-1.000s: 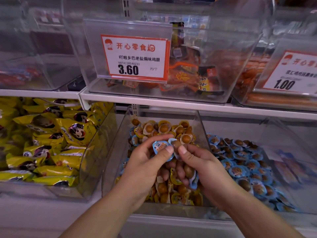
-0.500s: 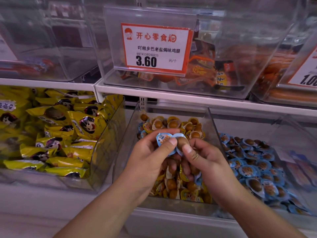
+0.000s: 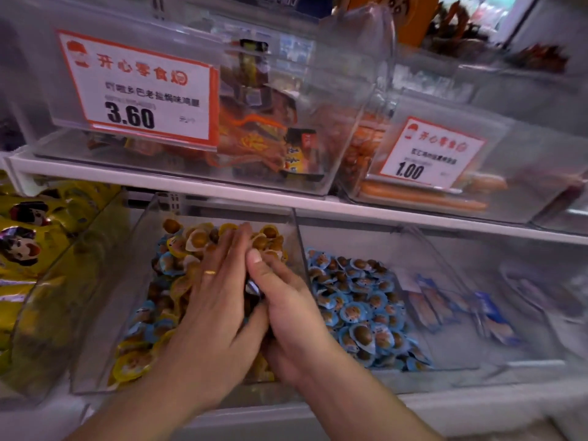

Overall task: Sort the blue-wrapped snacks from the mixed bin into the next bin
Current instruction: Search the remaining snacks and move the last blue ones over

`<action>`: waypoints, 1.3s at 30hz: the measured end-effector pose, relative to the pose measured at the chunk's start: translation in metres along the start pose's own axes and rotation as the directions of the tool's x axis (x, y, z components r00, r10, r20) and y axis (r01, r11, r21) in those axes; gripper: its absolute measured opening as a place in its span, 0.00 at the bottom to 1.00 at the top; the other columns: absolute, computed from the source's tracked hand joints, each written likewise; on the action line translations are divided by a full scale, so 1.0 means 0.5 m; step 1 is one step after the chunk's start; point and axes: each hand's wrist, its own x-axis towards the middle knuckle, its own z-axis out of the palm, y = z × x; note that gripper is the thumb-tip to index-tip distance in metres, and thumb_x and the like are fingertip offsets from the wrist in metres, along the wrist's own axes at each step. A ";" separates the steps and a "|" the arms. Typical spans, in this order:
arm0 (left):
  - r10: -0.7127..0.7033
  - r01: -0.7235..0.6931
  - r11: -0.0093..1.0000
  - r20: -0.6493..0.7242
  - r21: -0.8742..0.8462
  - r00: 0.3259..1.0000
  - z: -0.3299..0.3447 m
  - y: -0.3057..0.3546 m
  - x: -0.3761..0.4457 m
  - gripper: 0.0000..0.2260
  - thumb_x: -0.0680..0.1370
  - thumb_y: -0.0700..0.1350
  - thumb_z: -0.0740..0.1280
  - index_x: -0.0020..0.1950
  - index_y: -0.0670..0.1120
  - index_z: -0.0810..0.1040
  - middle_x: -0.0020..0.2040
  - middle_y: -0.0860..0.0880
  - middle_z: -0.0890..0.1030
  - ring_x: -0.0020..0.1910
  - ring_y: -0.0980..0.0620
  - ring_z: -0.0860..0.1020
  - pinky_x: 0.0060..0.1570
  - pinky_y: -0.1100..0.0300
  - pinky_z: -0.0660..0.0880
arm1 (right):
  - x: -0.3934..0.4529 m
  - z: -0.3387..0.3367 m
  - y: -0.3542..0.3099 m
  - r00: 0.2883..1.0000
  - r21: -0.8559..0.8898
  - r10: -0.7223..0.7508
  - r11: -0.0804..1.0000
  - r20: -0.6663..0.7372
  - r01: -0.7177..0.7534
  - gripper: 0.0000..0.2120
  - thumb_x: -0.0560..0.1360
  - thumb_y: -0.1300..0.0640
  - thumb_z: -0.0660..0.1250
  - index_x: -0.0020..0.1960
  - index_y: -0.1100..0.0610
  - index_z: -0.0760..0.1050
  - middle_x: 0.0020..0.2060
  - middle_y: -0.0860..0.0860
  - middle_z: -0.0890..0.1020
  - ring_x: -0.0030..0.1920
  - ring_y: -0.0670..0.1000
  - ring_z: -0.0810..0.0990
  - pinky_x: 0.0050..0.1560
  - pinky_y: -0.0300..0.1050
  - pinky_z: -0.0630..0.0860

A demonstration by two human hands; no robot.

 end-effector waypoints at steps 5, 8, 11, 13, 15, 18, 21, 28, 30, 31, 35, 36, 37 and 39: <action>0.040 -0.012 0.971 0.113 -0.237 0.993 -0.020 -0.017 0.000 0.31 0.75 0.68 0.61 0.75 0.73 0.52 0.75 0.75 0.52 0.75 0.72 0.50 0.68 0.63 0.56 | 0.028 -0.103 -0.094 0.944 -0.178 -0.297 0.946 -0.140 0.271 0.10 0.73 0.55 0.70 0.54 0.56 0.81 0.37 0.55 0.81 0.32 0.51 0.80 0.29 0.41 0.73; 0.040 -0.032 0.992 0.067 -0.118 0.997 -0.024 -0.045 0.006 0.14 0.80 0.61 0.60 0.66 0.69 0.72 0.67 0.75 0.67 0.69 0.73 0.63 0.65 0.65 0.64 | 0.065 -0.194 -0.127 0.906 -0.564 -0.340 0.813 -0.254 0.146 0.08 0.79 0.45 0.65 0.49 0.45 0.82 0.43 0.53 0.84 0.40 0.54 0.84 0.36 0.41 0.76; -0.009 0.010 0.999 0.041 -0.030 0.999 -0.035 -0.079 0.006 0.11 0.81 0.51 0.61 0.60 0.63 0.78 0.62 0.71 0.73 0.65 0.70 0.69 0.65 0.63 0.68 | 0.103 -0.282 -0.121 0.875 -0.691 -0.269 0.716 -0.404 -0.099 0.18 0.82 0.42 0.59 0.61 0.52 0.80 0.57 0.55 0.83 0.59 0.58 0.81 0.57 0.53 0.76; -0.002 0.000 0.996 0.018 0.093 1.000 -0.061 -0.095 0.002 0.12 0.81 0.46 0.62 0.60 0.61 0.79 0.61 0.68 0.76 0.64 0.66 0.72 0.65 0.57 0.70 | 0.112 -0.307 -0.113 0.803 -0.746 -0.409 0.663 -0.434 -0.065 0.13 0.82 0.50 0.61 0.55 0.55 0.82 0.53 0.56 0.85 0.58 0.57 0.81 0.60 0.58 0.77; 0.055 -0.043 0.956 -0.034 0.290 0.998 -0.100 -0.103 -0.001 0.14 0.81 0.46 0.59 0.60 0.58 0.80 0.60 0.63 0.78 0.63 0.57 0.75 0.67 0.50 0.70 | 0.100 -0.283 -0.109 0.748 -0.777 -0.556 0.623 -0.363 0.087 0.11 0.79 0.57 0.62 0.46 0.48 0.81 0.47 0.49 0.86 0.54 0.51 0.83 0.59 0.54 0.78; 0.120 -0.049 0.921 -0.162 0.386 0.979 -0.162 -0.118 -0.016 0.14 0.77 0.44 0.60 0.56 0.52 0.83 0.56 0.56 0.81 0.61 0.53 0.76 0.67 0.49 0.69 | 0.060 -0.184 -0.093 0.714 -0.826 -0.692 0.461 -0.106 0.324 0.11 0.75 0.54 0.60 0.45 0.44 0.80 0.41 0.41 0.85 0.46 0.42 0.83 0.49 0.39 0.79; -0.011 0.083 0.961 -0.265 0.265 0.964 -0.212 -0.140 -0.045 0.13 0.79 0.38 0.63 0.55 0.51 0.83 0.58 0.56 0.78 0.59 0.57 0.75 0.59 0.67 0.70 | 0.035 -0.057 -0.041 0.813 -0.835 -0.530 0.312 0.243 0.453 0.12 0.75 0.48 0.59 0.50 0.44 0.81 0.43 0.38 0.84 0.43 0.40 0.83 0.42 0.35 0.78; -0.073 0.109 0.983 -0.234 0.147 0.970 -0.251 -0.162 -0.094 0.17 0.78 0.33 0.62 0.55 0.52 0.83 0.58 0.58 0.77 0.57 0.63 0.76 0.55 0.72 0.69 | 0.135 0.145 0.136 0.852 -0.870 0.288 -0.107 0.437 0.482 0.26 0.77 0.47 0.68 0.72 0.51 0.69 0.68 0.54 0.73 0.68 0.55 0.72 0.65 0.42 0.69; -0.068 0.097 0.988 -0.219 0.121 0.973 -0.254 -0.160 -0.098 0.16 0.78 0.36 0.61 0.56 0.53 0.82 0.58 0.60 0.76 0.56 0.64 0.76 0.53 0.74 0.68 | 0.162 0.161 0.152 0.858 -0.872 0.323 -0.153 0.400 0.465 0.27 0.74 0.45 0.70 0.69 0.52 0.70 0.65 0.55 0.75 0.66 0.56 0.73 0.63 0.45 0.70; -0.069 0.092 0.991 -0.211 0.101 0.975 -0.255 -0.159 -0.098 0.16 0.77 0.38 0.60 0.56 0.53 0.82 0.58 0.61 0.76 0.54 0.64 0.76 0.52 0.75 0.68 | 0.169 0.163 0.155 0.862 -0.876 0.320 -0.155 0.393 0.457 0.26 0.72 0.44 0.71 0.67 0.52 0.71 0.63 0.54 0.76 0.64 0.56 0.74 0.62 0.46 0.72; -0.094 0.106 0.993 -0.199 0.051 0.976 -0.262 -0.162 -0.090 0.15 0.79 0.37 0.61 0.57 0.52 0.82 0.57 0.60 0.76 0.42 0.65 0.76 0.42 0.74 0.66 | 0.165 0.151 0.160 0.895 -0.929 0.276 -0.019 0.350 0.369 0.22 0.68 0.45 0.75 0.58 0.52 0.74 0.53 0.51 0.78 0.52 0.51 0.78 0.53 0.52 0.79; -0.105 0.117 0.992 -0.198 0.047 0.975 -0.263 -0.164 -0.089 0.15 0.79 0.37 0.61 0.57 0.52 0.82 0.57 0.59 0.76 0.41 0.64 0.76 0.42 0.73 0.66 | 0.163 0.145 0.163 0.900 -0.934 0.254 0.041 0.354 0.355 0.20 0.68 0.47 0.76 0.55 0.51 0.74 0.50 0.50 0.79 0.49 0.49 0.79 0.50 0.49 0.79; -0.114 0.125 0.991 -0.198 0.047 0.974 -0.264 -0.165 -0.088 0.15 0.79 0.37 0.61 0.58 0.52 0.82 0.57 0.59 0.76 0.40 0.63 0.76 0.42 0.70 0.67 | 0.160 0.140 0.165 0.901 -0.932 0.238 0.086 0.363 0.353 0.18 0.68 0.48 0.77 0.53 0.50 0.74 0.49 0.49 0.79 0.47 0.47 0.79 0.48 0.45 0.79; -0.118 0.129 0.991 -0.198 0.044 0.973 -0.263 -0.165 -0.089 0.14 0.79 0.41 0.60 0.57 0.53 0.81 0.57 0.59 0.76 0.41 0.60 0.76 0.43 0.66 0.70 | 0.155 0.132 0.166 0.896 -0.924 0.230 0.139 0.379 0.355 0.16 0.68 0.48 0.78 0.51 0.46 0.74 0.48 0.45 0.79 0.46 0.41 0.78 0.45 0.34 0.75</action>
